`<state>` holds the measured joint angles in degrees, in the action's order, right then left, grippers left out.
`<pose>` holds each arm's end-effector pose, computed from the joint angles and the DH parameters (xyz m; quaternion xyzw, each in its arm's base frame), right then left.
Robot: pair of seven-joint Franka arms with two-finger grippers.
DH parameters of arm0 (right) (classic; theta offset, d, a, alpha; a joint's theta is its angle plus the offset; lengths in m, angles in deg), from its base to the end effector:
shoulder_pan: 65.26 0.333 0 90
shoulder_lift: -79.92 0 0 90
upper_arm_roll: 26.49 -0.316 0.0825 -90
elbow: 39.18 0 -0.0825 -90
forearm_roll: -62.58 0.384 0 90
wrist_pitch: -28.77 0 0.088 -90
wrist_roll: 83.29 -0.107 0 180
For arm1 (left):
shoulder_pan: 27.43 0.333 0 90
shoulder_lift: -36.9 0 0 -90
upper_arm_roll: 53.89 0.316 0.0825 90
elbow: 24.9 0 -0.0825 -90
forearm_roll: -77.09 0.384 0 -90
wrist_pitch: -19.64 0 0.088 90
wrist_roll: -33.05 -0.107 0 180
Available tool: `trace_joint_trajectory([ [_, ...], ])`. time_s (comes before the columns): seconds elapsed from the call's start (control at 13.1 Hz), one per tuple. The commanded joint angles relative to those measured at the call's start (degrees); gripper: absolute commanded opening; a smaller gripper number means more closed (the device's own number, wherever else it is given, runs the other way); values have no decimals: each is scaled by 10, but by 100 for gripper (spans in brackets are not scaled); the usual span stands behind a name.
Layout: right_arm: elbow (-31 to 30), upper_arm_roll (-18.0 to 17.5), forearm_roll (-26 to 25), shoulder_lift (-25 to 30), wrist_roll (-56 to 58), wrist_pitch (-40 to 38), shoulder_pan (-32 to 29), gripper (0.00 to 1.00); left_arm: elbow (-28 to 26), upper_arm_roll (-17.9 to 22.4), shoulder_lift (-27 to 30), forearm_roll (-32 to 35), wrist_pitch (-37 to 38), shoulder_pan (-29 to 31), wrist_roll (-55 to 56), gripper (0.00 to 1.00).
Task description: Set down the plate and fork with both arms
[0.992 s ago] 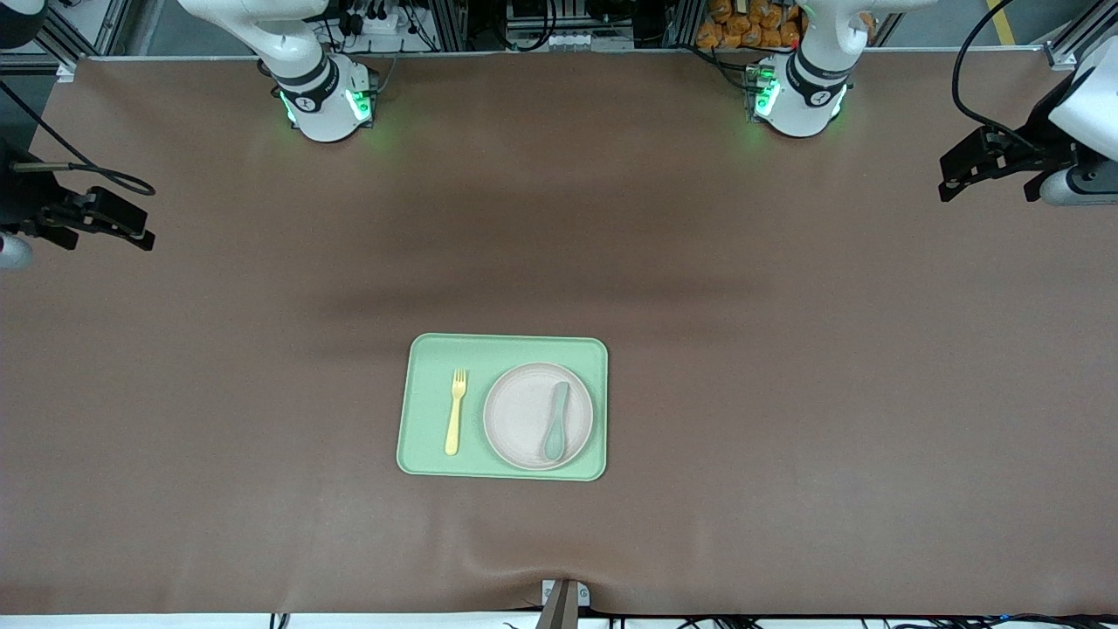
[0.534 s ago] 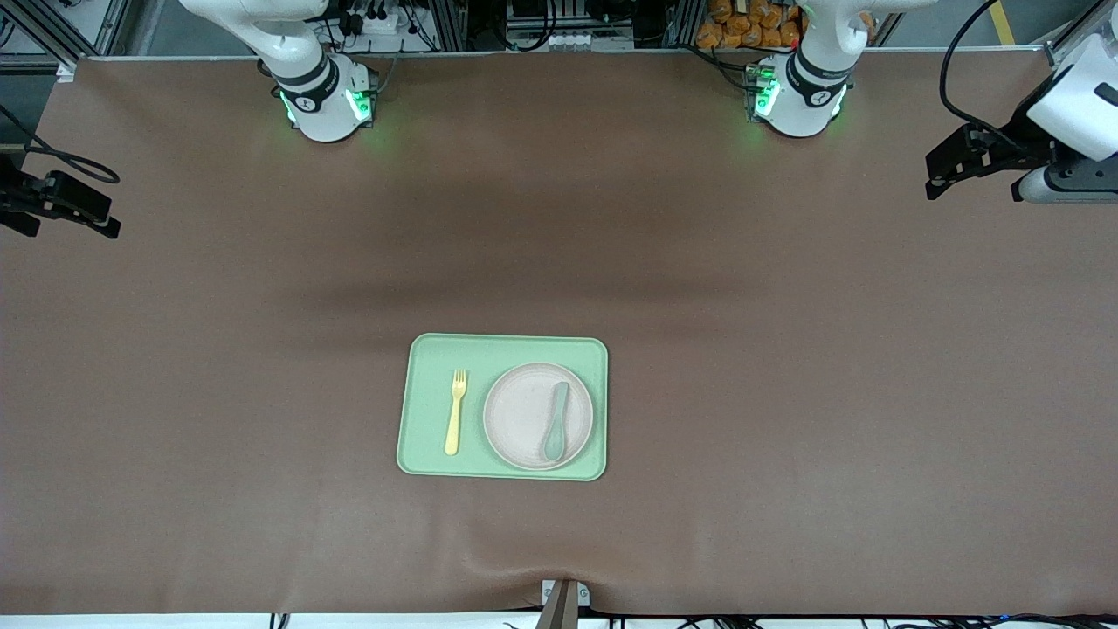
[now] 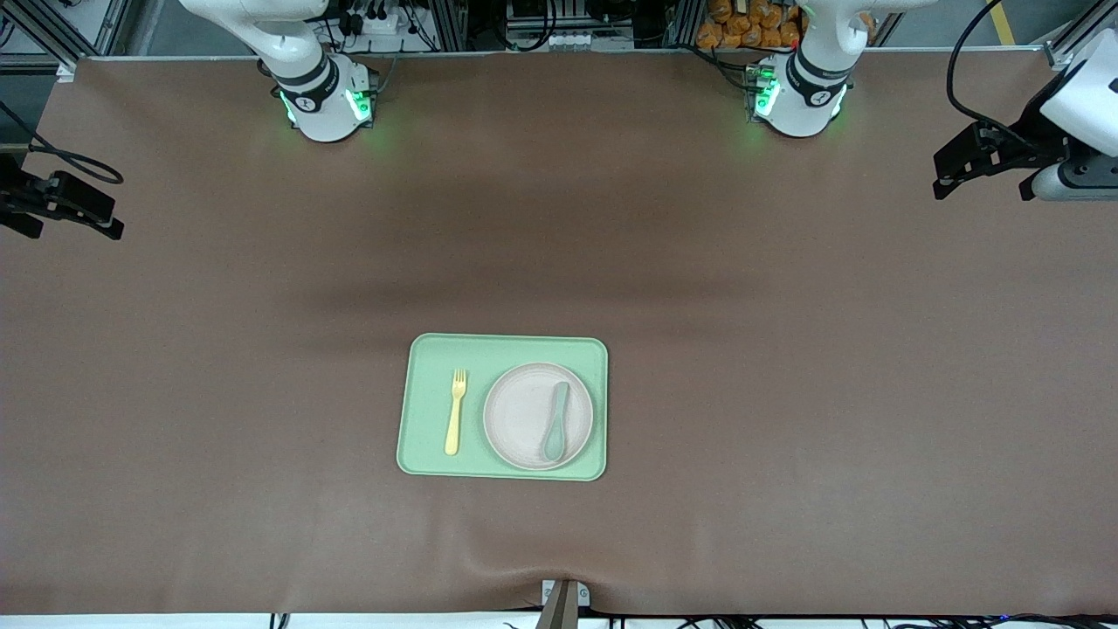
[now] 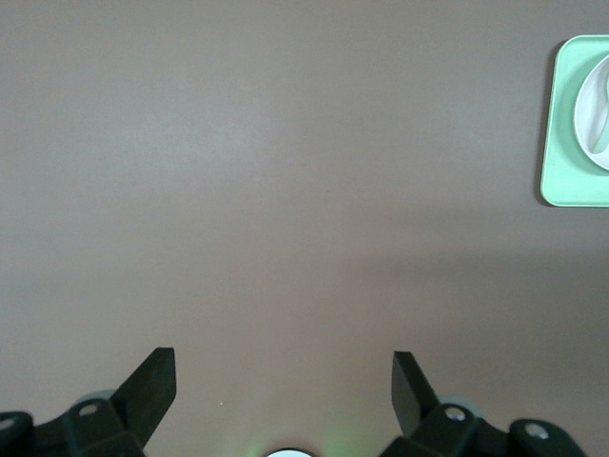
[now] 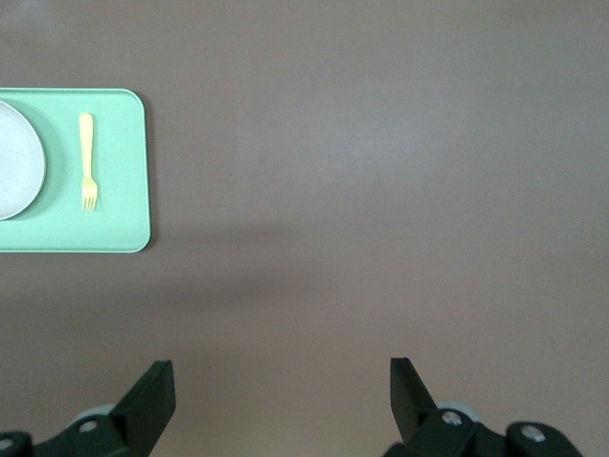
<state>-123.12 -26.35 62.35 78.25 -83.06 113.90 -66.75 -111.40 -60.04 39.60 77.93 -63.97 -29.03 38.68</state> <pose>0.5551 -0.0162 0.6504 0.9999 -0.0124 -0.0042 0.0020 0.5233 -0.0711 0.6686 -0.9998 0.0176 0.0006 0.0100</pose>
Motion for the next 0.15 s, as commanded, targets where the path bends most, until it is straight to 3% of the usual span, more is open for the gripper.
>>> trace_joint_trajectory([
  [0.0,-14,-12,1,12,-2,9,-11,100,4,-1,2,4,0,3,-9,100],
  [0.08,-14,-12,1,12,-2,10,-10,100,5,3,2,3,0,3,-9,100],
])
